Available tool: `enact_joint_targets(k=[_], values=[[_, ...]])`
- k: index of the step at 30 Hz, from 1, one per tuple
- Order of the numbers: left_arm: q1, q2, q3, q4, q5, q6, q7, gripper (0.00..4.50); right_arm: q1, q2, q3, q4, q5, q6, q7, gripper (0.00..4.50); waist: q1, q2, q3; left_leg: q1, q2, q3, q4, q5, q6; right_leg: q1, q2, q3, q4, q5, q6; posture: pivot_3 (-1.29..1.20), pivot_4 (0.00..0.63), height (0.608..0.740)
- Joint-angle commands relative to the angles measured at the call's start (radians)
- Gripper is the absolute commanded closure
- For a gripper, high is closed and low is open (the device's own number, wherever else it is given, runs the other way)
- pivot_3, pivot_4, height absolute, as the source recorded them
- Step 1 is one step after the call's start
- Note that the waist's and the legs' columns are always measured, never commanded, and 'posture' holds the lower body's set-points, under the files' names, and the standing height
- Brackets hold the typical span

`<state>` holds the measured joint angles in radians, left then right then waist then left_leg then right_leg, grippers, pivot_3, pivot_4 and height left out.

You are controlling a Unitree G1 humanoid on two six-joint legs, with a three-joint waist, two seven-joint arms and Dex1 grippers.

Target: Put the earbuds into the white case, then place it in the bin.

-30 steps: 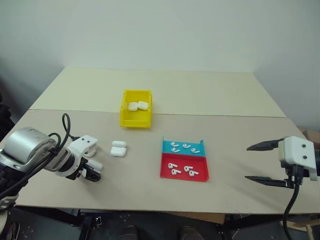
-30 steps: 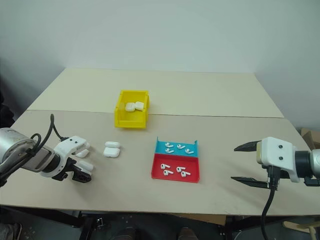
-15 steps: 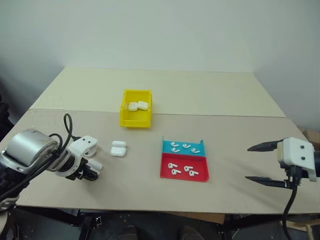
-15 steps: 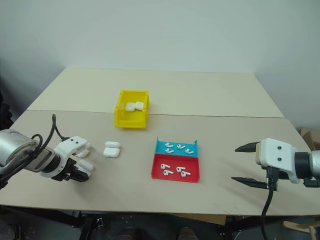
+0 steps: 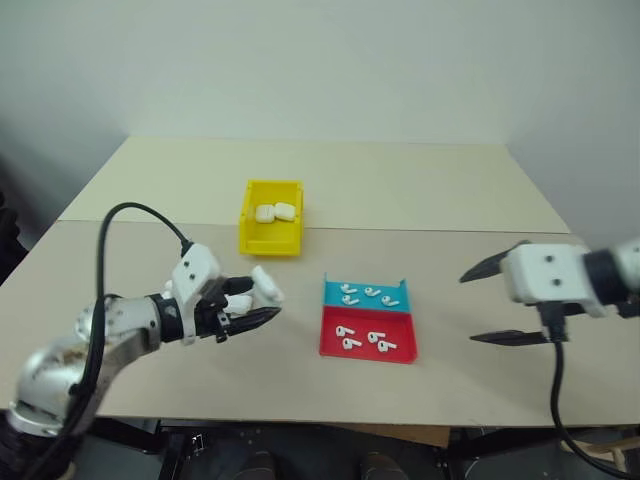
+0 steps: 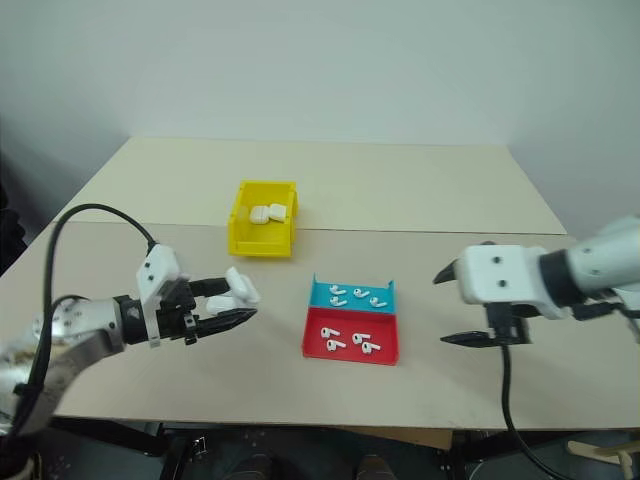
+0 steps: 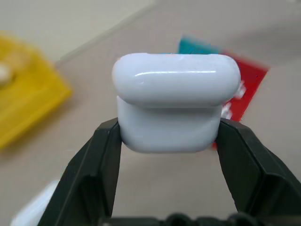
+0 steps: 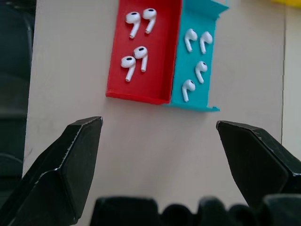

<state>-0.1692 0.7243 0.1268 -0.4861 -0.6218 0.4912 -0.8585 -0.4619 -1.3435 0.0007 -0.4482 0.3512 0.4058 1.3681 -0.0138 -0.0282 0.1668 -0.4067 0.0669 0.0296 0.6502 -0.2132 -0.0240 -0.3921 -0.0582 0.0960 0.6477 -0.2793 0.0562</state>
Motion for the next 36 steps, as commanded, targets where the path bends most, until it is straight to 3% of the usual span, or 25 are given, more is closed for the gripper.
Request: enact_joint_targets(k=[1,5,12,21,24,26,30,32,36], values=[[0.012,-0.139,0.017,0.106,0.043,-0.279,-0.055,1.75,-0.147,0.044,0.147,-0.049,-0.055,0.102,0.03,0.0,0.003,0.001,-0.001,0.0,0.0,0.0,0.0,0.0,0.0,0.0,0.0,0.0,0.0,0.0,0.0,0.0,0.15,0.74],[0.013,-0.251,0.002,0.204,0.033,-0.434,-0.149,1.75,-0.287,0.121,0.294,-0.053,-0.141,0.173,0.052,0.0,0.002,0.001,-0.001,-0.001,0.0,-0.001,0.002,0.0,0.0,0.0,0.0,0.0,0.0,0.001,0.001,0.0,0.15,0.74],[0.018,-0.324,-0.014,0.344,0.03,-0.604,-0.29,1.75,-0.349,0.215,0.42,-0.075,-0.238,0.247,0.045,0.0,0.002,0.001,-0.001,-0.002,0.0,-0.001,0.003,-0.001,0.001,0.0,0.0,-0.001,0.001,0.001,0.001,0.0,0.15,0.74],[0.047,-0.291,-0.02,0.397,-0.011,-0.635,-0.476,1.75,-0.41,0.359,0.573,-0.098,-0.376,0.372,-0.009,0.0,-0.004,0.001,-0.001,-0.002,0.0,-0.001,0.004,-0.001,0.001,0.0,0.001,-0.001,0.001,0.001,0.002,0.0,0.15,0.74],[0.059,-0.283,-0.02,0.396,-0.02,-0.637,-0.51,1.75,-0.41,0.376,0.611,-0.102,-0.414,0.391,-0.015,0.52,-0.003,0.001,-0.001,-0.002,0.0,-0.001,0.003,-0.001,0.001,0.0,0.001,-0.001,0.001,0.001,0.002,0.0,0.15,0.74],[0.058,-0.281,-0.023,0.391,-0.016,-0.643,-0.519,1.75,-0.417,0.395,0.631,-0.097,-0.43,0.415,-0.023,1.19,0.0,0.001,-0.001,-0.002,0.0,-0.001,0.004,-0.001,0.001,-0.001,0.0,-0.001,0.001,0.001,0.002,0.0,0.15,0.74],[0.059,-0.284,-0.028,0.386,-0.002,-0.654,-0.521,1.75,-0.421,0.422,0.666,-0.097,-0.454,0.458,-0.028,1.19,-0.001,0.001,-0.001,-0.002,0.001,-0.002,0.004,-0.001,0.001,-0.001,0.001,-0.001,0.001,0.001,0.001,0.0,0.15,0.74],[0.059,-0.285,-0.029,0.384,0.001,-0.657,-0.517,1.75,-0.416,0.424,0.675,-0.103,-0.458,0.475,-0.027,1.51,-0.001,0.001,-0.001,-0.002,0.001,-0.002,0.004,-0.001,0.001,-0.001,0.001,-0.001,0.001,0.001,0.001,0.0,0.15,0.74],[0.057,-0.28,-0.027,0.373,0.003,-0.651,-0.507,1.75,-0.401,0.42,0.686,-0.107,-0.473,0.492,-0.038,2.8,-0.001,0.001,-0.001,-0.002,0.001,-0.002,0.004,-0.001,0.001,-0.001,0.001,-0.001,0.001,0.001,0.001,0.0,0.15,0.74]])
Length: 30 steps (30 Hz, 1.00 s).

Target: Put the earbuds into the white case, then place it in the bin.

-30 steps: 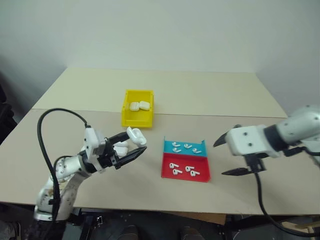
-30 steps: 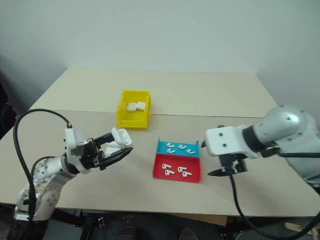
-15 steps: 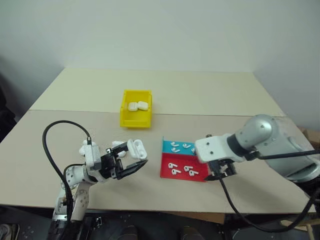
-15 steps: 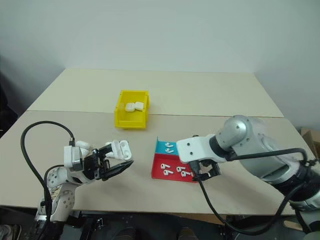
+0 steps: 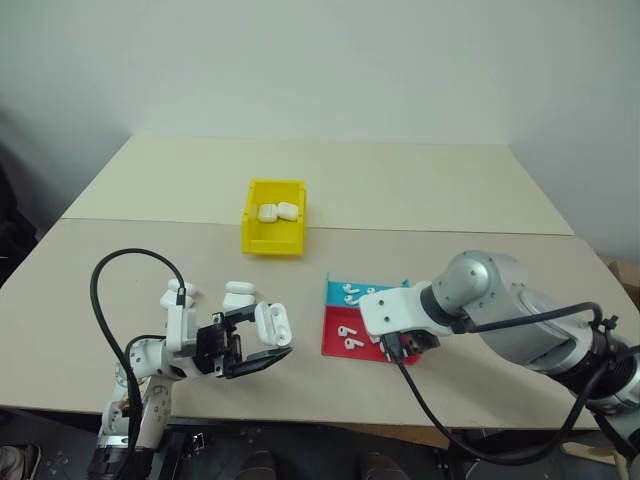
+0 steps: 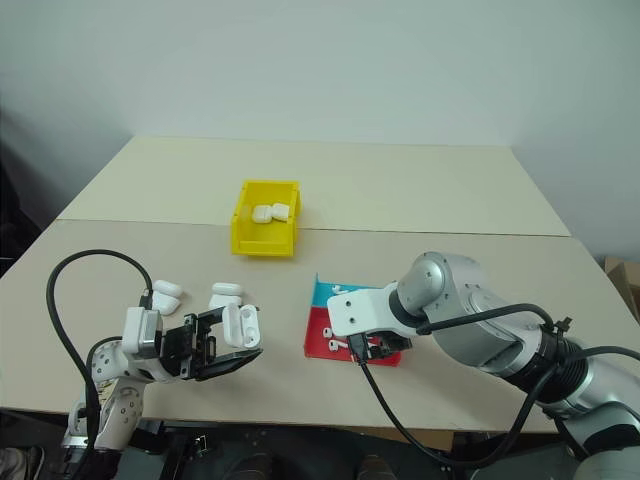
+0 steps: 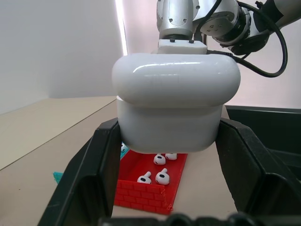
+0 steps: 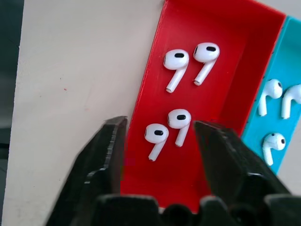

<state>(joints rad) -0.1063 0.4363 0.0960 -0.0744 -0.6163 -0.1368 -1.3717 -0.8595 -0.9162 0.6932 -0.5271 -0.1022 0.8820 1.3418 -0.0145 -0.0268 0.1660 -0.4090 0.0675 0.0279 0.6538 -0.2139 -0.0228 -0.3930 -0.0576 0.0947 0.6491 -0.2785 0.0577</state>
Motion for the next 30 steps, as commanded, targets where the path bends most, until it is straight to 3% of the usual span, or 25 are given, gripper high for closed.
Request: enact_joint_targets(k=[1,30], values=[[-0.005,0.009,0.004,-0.041,-0.002,-0.022,0.009,1.75,0.0,-0.008,-0.003,-0.026,-0.023,0.019,-0.014,2.8,0.0,0.0,0.0,0.0,0.0,0.0,0.0,0.0,0.0,0.0,0.0,0.0,0.0,0.0,0.0,0.0,0.15,0.74],[0.019,0.024,0.001,-0.078,0.028,-0.027,0.039,1.75,0.04,0.059,0.085,0.106,-0.116,-0.022,-0.073,2.8,-0.003,0.0,0.0,0.0,0.0,0.0,0.0,0.0,0.0,-0.001,0.0,0.0,0.0,0.0,0.0,0.0,0.15,0.74]])
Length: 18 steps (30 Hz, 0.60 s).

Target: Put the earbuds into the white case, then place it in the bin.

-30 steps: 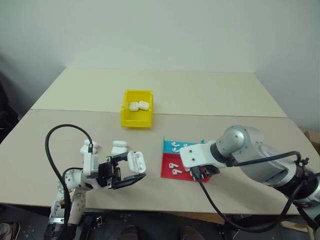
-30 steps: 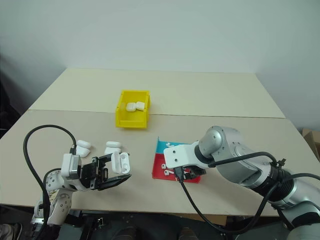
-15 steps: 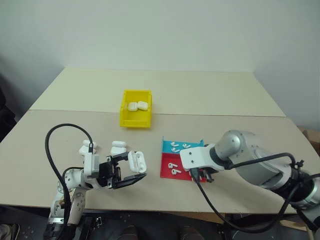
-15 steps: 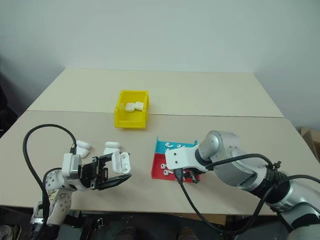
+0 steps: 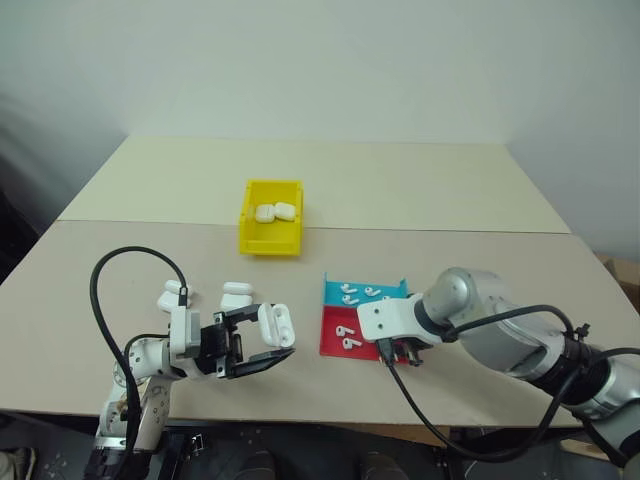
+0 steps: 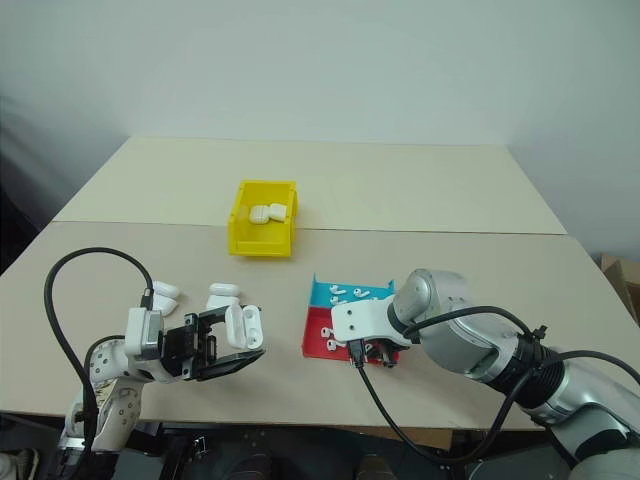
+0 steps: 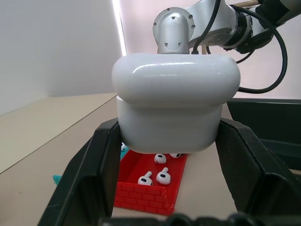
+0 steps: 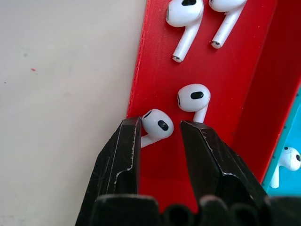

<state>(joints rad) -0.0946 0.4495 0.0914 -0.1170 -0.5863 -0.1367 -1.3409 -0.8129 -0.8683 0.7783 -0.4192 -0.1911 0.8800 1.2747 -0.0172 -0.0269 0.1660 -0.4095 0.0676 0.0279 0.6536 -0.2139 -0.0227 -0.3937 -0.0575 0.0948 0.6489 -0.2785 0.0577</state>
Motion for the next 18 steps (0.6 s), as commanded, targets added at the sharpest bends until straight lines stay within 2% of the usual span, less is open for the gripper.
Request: enact_joint_targets(k=[1,18], values=[[0.008,0.012,0.006,-0.036,-0.001,-0.026,0.01,1.75,-0.008,0.013,0.001,0.001,-0.031,-0.021,-0.005,2.8,0.0,0.0,0.0,0.0,0.0,0.0,0.0,0.0,0.0,0.0,0.0,0.0,0.0,0.0,0.0,0.0,0.15,0.74],[0.011,0.028,-0.008,-0.026,0.018,-0.042,0.022,1.75,0.015,-0.043,-0.031,-0.025,-0.073,-0.099,0.027,2.8,0.0,0.0,0.0,0.0,0.0,0.0,0.0,0.0,0.0,0.0,0.0,0.0,0.0,0.0,0.0,0.0,0.15,0.74]])
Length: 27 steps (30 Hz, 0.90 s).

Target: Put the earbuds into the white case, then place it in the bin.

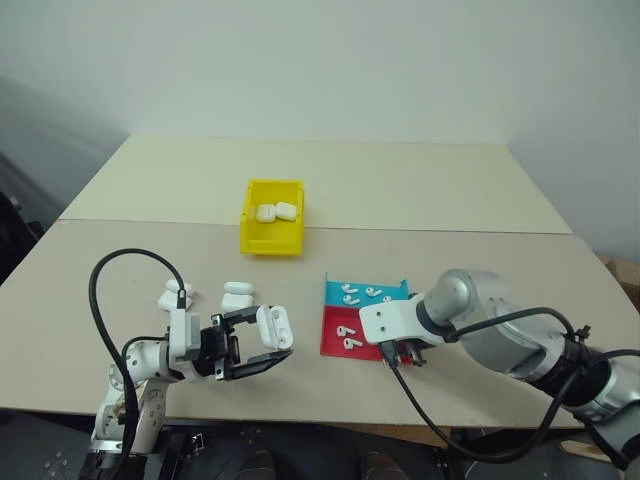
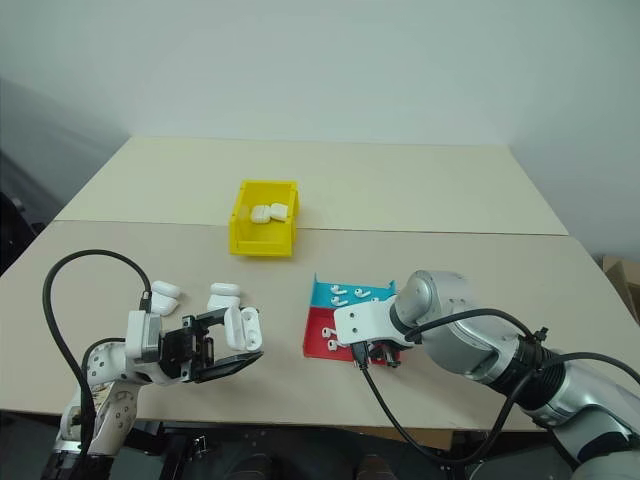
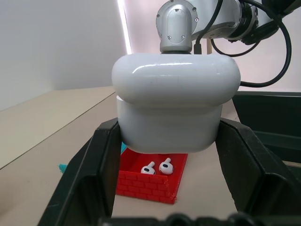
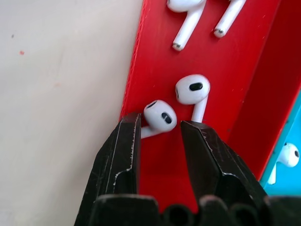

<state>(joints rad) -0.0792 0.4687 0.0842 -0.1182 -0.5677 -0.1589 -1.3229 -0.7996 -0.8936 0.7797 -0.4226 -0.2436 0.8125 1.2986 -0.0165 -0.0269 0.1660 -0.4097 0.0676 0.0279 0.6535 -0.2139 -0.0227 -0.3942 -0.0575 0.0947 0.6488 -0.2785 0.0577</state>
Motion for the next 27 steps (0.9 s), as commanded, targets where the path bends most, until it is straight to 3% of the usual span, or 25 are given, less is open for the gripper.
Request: enact_joint_targets(k=[1,18,27], values=[[-0.005,0.009,-0.001,-0.024,0.001,-0.021,0.004,1.75,0.003,-0.019,-0.037,-0.02,-0.021,-0.037,0.004,2.8,-0.001,0.0,0.0,0.0,0.0,0.0,0.0,0.0,0.0,0.0,0.0,0.0,0.0,0.0,0.0,0.0,0.15,0.74],[-0.002,0.014,-0.01,-0.013,0.024,-0.037,0.015,1.75,0.022,-0.013,-0.081,0.044,-0.073,-0.134,0.012,2.8,0.0,0.0,0.0,0.0,0.0,0.0,0.0,0.0,0.0,0.0,0.0,0.0,0.0,0.0,0.0,0.0,0.15,0.74],[-0.001,0.013,-0.014,-0.01,0.03,-0.043,0.022,1.75,0.028,-0.035,-0.131,-0.011,-0.023,-0.152,0.086,2.8,0.001,0.0,0.0,-0.001,0.0,0.0,0.0,0.0,0.0,-0.001,0.0,0.0,0.0,0.0,0.0,0.0,0.15,0.74]])
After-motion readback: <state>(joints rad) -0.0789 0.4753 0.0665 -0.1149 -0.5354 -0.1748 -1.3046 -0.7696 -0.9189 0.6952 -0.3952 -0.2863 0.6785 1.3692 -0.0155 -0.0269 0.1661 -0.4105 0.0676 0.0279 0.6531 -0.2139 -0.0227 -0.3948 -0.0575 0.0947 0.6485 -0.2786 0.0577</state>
